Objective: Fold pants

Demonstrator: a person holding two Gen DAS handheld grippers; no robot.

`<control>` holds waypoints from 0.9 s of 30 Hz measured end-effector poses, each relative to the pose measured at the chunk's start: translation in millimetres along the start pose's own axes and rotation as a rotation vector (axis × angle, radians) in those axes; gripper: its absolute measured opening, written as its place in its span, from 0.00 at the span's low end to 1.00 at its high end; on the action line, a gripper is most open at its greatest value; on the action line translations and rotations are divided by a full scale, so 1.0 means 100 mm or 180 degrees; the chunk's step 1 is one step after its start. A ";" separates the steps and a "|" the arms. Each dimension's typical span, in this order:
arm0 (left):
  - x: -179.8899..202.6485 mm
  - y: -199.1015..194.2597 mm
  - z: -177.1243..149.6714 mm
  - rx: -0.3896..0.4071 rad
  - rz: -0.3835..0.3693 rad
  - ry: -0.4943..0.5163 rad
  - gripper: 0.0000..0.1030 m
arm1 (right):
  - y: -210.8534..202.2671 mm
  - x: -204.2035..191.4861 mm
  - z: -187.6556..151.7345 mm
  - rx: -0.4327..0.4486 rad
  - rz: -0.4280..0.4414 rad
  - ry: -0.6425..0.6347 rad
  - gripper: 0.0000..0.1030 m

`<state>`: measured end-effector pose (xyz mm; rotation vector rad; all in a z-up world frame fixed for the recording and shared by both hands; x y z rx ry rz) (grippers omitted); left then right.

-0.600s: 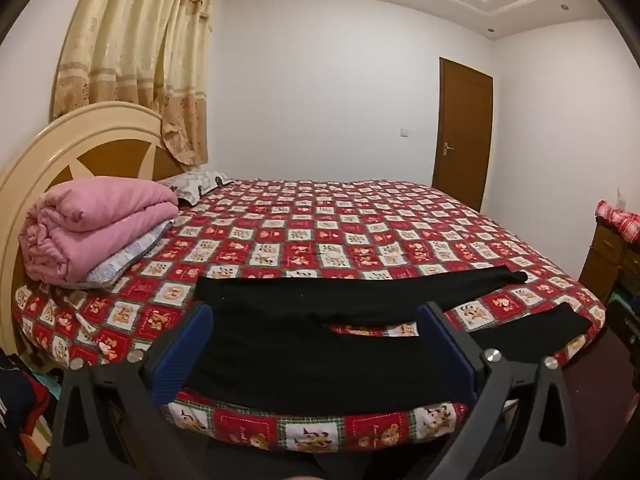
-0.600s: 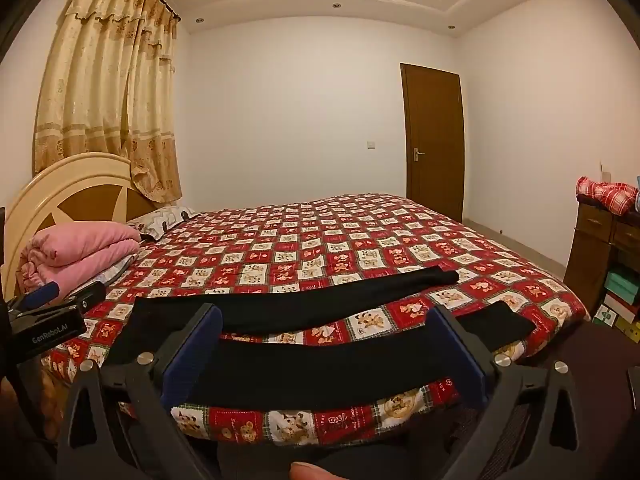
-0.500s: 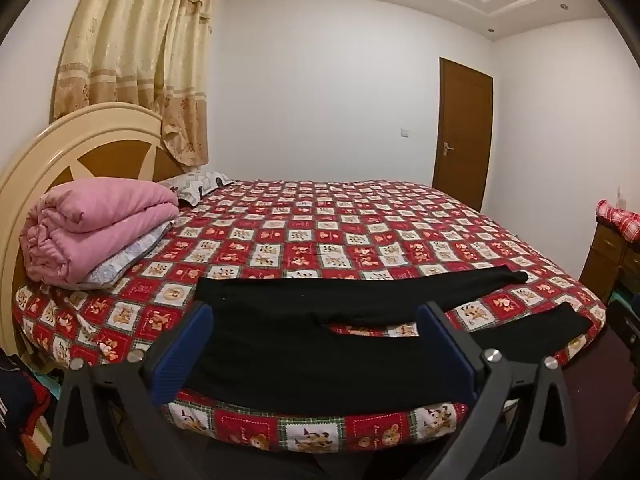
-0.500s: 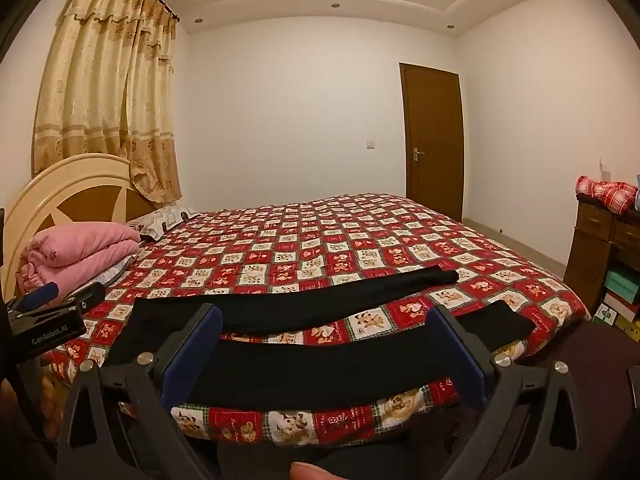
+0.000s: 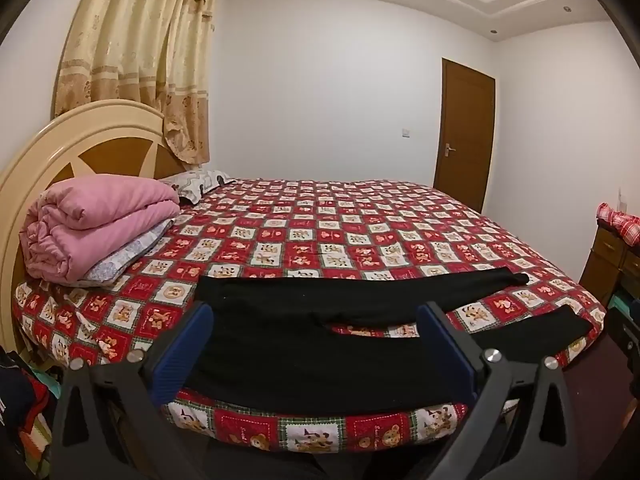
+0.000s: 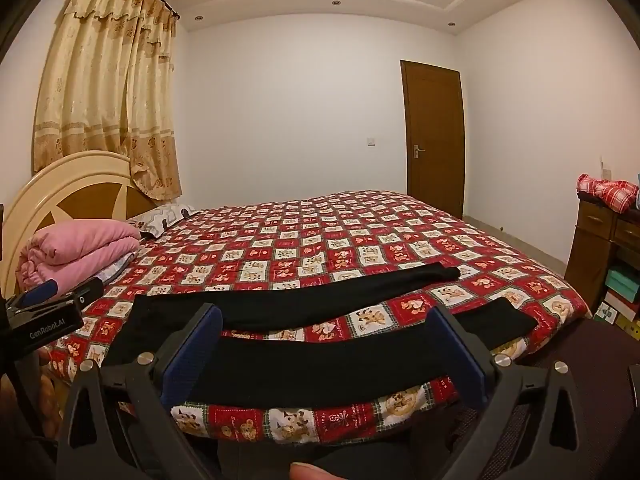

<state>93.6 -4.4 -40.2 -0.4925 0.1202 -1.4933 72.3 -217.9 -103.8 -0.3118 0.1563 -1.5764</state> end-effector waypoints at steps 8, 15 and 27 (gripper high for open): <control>-0.02 0.02 -0.01 -0.0015 -0.0011 0.0000 1.00 | 0.03 -0.03 -0.03 -0.0028 0.0015 -0.0004 0.99; -0.01 0.02 -0.02 -0.0012 -0.0008 -0.0002 1.00 | 0.03 -0.05 -0.04 -0.0036 0.0014 -0.0015 0.99; 0.00 0.02 -0.02 -0.0015 -0.0007 -0.0006 1.00 | 0.05 -0.03 -0.05 -0.0059 0.0036 0.0003 0.99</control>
Point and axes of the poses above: each gripper's, at about its wrist camera, not at the fingertips, and y roughly the way its jaws point, x to its right, z to its top, the point moved 10 cm from there along y, roughly the way its jaws point, and after that the axes turned 10 degrees about -y, right-handed, at the moved point
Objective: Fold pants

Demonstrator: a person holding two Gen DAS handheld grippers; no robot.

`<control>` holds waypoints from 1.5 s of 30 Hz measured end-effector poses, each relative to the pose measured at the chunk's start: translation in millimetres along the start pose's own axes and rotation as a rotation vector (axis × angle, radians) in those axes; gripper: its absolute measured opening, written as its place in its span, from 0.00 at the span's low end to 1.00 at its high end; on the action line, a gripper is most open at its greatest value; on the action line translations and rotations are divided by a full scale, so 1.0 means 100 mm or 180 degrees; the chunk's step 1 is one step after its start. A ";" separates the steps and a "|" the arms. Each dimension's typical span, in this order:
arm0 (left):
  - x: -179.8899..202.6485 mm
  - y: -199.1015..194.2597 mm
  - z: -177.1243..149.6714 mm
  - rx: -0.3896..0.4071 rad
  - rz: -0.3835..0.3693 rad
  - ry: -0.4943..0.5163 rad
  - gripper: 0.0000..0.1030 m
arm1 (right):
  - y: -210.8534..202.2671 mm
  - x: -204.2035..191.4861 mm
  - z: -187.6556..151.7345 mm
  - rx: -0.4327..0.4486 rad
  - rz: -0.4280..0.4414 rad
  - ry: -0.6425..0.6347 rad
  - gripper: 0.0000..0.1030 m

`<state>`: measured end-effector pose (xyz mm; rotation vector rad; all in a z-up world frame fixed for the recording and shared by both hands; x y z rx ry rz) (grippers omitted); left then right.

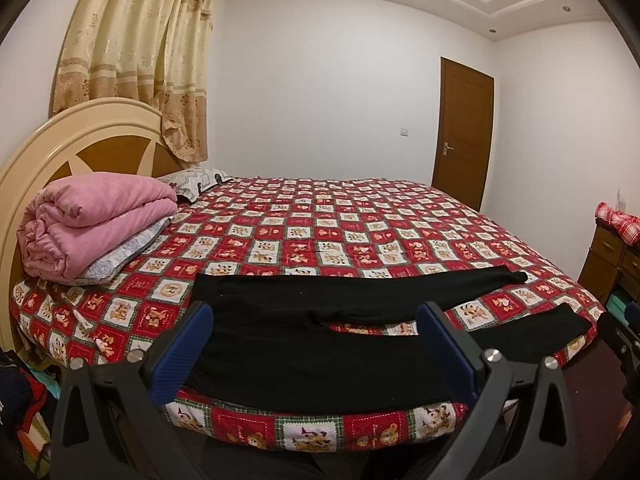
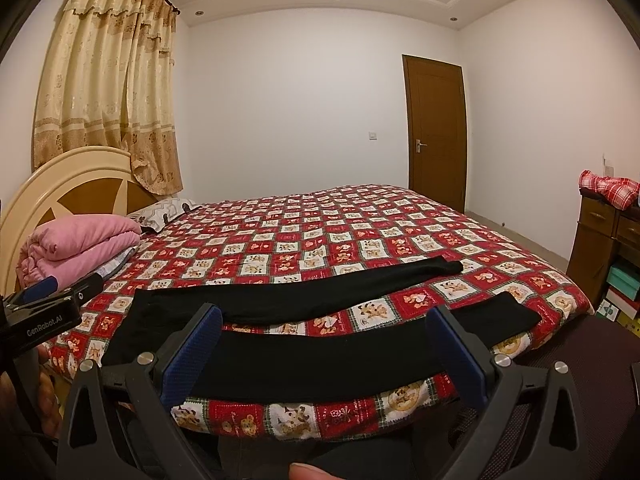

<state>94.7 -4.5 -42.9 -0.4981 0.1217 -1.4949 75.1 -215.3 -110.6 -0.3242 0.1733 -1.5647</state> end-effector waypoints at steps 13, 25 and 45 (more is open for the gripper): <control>-0.01 0.00 0.00 -0.0004 -0.0005 0.0000 1.00 | 0.03 0.01 -0.03 -0.0030 0.0020 0.0008 0.99; -0.01 0.00 0.00 -0.0007 -0.0003 -0.0004 1.00 | 0.06 0.00 -0.06 -0.0046 -0.0013 -0.0007 0.99; -0.07 0.05 -0.18 -0.0067 0.0016 -0.0004 1.00 | 0.15 -0.03 -0.13 -0.0132 -0.0004 -0.0039 0.99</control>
Point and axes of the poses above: each gripper's, at about its wrist camera, not at the fingertips, and y roughly the way its jaws point, x to its right, z to its top, the point moved 10 cm from there along y, roughly the way its jaws point, and after that the axes turned 10 degrees about -y, right-handed, at the moved point
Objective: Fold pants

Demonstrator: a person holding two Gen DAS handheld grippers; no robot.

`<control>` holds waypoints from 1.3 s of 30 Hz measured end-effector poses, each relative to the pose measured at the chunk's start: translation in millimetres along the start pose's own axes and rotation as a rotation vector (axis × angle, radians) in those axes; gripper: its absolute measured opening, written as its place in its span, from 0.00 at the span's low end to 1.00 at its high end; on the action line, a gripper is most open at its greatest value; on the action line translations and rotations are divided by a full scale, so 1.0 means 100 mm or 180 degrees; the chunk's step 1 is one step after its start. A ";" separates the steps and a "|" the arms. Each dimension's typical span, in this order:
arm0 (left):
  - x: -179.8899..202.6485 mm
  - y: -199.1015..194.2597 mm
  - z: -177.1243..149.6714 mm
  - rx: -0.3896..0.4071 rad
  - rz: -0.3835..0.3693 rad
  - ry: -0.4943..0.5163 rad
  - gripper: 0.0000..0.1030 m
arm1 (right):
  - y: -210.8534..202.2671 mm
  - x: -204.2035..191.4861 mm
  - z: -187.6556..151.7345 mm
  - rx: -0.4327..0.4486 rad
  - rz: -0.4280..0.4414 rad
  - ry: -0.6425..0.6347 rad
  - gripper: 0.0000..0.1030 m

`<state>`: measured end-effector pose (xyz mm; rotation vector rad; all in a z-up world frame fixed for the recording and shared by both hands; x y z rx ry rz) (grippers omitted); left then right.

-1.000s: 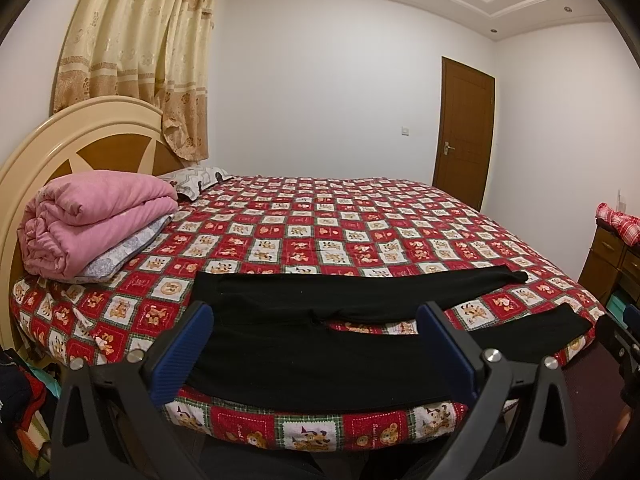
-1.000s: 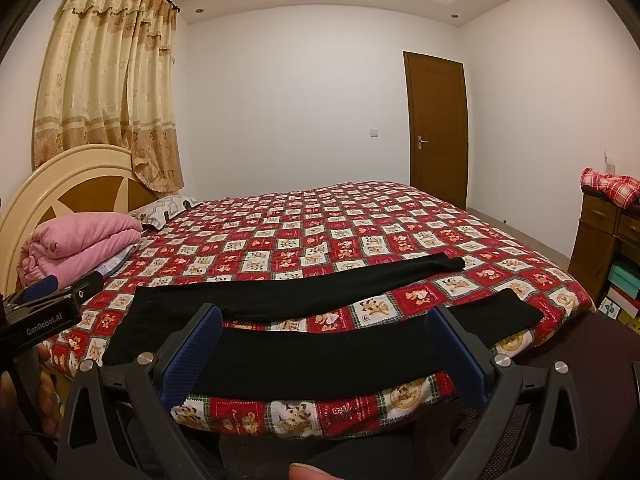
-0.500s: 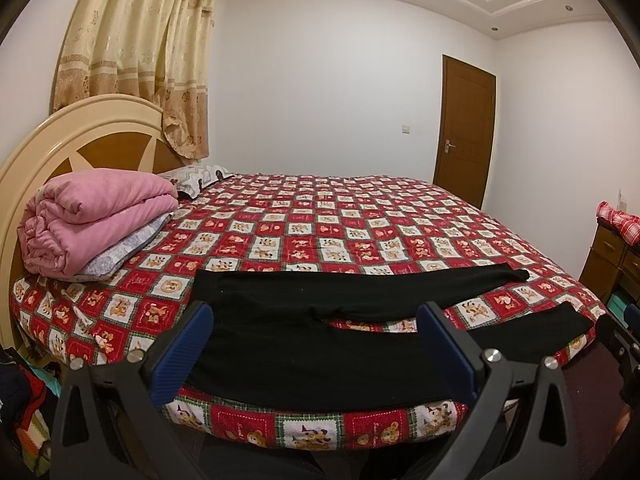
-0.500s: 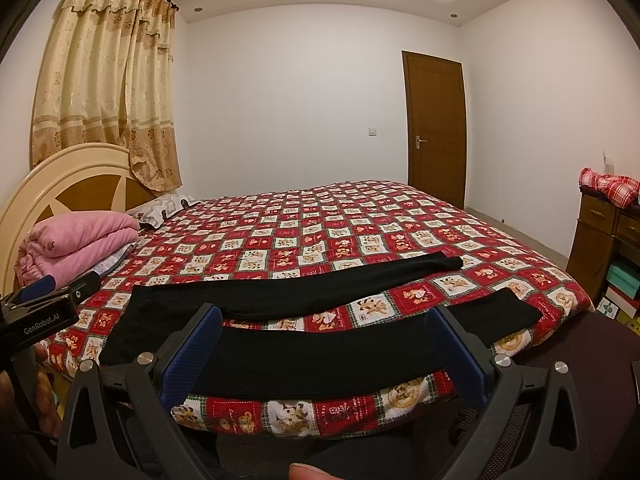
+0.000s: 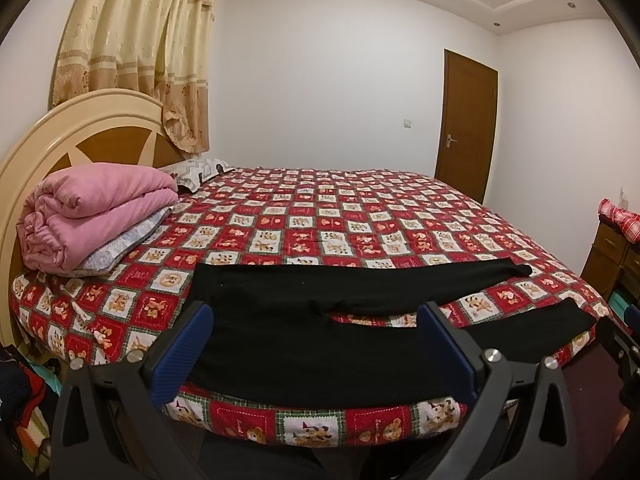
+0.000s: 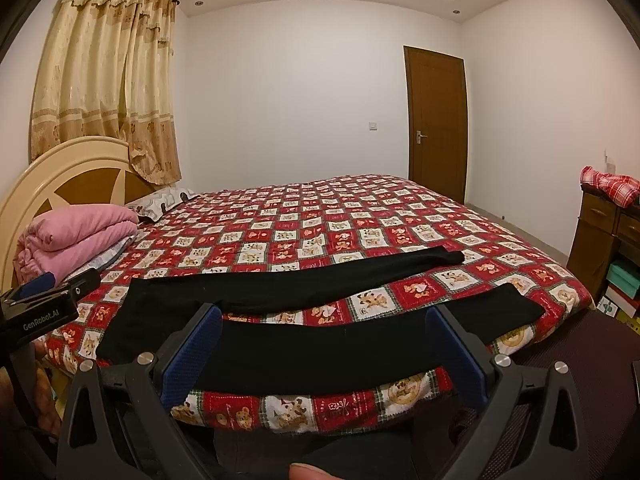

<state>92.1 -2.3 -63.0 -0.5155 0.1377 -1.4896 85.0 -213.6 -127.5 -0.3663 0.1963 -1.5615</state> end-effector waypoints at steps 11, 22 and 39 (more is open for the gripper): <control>-0.42 0.53 0.01 -0.0112 0.0335 0.0040 1.00 | 0.35 -0.10 -0.24 -0.0104 0.0081 -0.0249 0.99; -1.78 2.07 0.25 -0.0452 0.0964 0.0309 1.00 | 1.13 0.13 -0.69 -0.0531 0.0054 -0.0313 0.99; -2.21 3.59 -0.04 -0.1466 0.0262 -0.0119 0.40 | 2.39 1.74 -0.55 -0.0934 -0.0449 0.0251 0.73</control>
Point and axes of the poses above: each gripper's, at about its wrist camera, not at the fingertips, and y roughly the way its jaws point, x to its right, z to its top, the point moved 10 cm from there along y, roughly the way its jaws point, and after that the axes turned 10 degrees about -y, right-handed, at the moved point
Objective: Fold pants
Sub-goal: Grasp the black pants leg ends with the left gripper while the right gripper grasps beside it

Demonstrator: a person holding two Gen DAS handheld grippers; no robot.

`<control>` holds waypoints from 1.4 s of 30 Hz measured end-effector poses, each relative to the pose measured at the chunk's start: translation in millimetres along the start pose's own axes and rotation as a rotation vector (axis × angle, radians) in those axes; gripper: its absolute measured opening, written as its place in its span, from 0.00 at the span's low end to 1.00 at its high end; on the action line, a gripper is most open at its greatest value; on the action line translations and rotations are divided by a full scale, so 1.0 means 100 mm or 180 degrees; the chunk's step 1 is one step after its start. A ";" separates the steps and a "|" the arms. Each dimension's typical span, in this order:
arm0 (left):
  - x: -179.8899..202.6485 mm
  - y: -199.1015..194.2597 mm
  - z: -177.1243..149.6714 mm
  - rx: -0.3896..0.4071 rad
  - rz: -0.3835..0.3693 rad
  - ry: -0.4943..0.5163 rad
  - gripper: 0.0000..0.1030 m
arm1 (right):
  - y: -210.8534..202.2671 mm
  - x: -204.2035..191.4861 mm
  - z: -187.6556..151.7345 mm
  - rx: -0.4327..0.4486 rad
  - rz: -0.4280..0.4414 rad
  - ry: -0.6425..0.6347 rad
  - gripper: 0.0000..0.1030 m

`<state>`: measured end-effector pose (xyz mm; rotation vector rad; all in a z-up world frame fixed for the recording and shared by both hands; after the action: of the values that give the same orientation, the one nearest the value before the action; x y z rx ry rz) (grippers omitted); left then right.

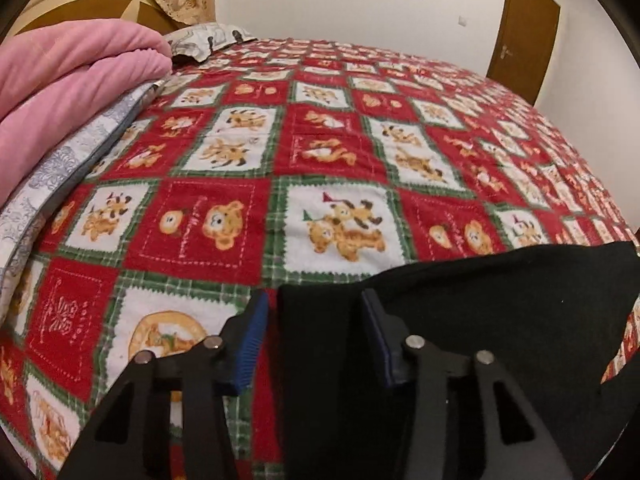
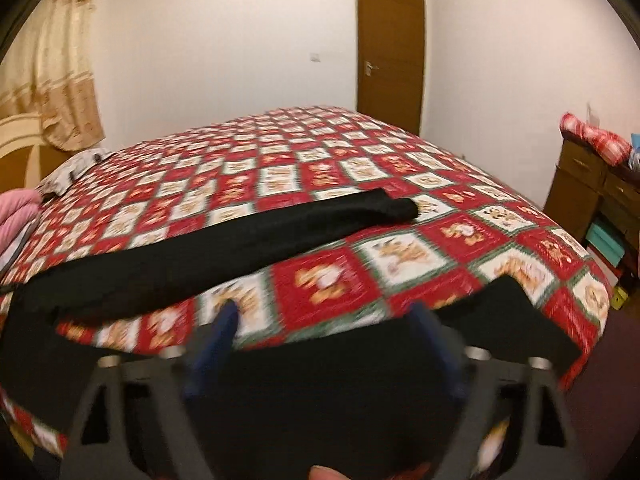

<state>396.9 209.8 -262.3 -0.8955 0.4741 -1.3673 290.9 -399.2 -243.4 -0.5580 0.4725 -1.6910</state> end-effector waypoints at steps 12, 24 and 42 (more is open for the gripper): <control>0.15 0.07 0.07 -0.0259 -0.0148 0.0131 0.14 | 1.18 1.04 0.85 -0.0351 -0.0119 0.0417 0.63; 0.21 0.12 0.04 -0.0221 -0.0089 0.0258 0.14 | 2.39 1.28 1.12 -0.0793 0.0247 0.0444 0.57; 0.25 0.16 0.09 -0.0175 -0.0081 0.0279 0.12 | 2.71 1.07 1.14 -0.0836 0.0504 0.0188 0.03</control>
<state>418.6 187.3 -264.5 -0.8915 0.5714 -1.4268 556.0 -555.1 -300.5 -0.6440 0.7691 -1.5069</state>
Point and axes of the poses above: each gripper's, at about its wrist camera, not at the fingertips, and y roughly the way its jaws point, x to its right, z to its top, the point moved 10 cm from there along y, roughly the way its jaws point, and after that the axes turned 10 degrees about -y, right-handed, at the moved point
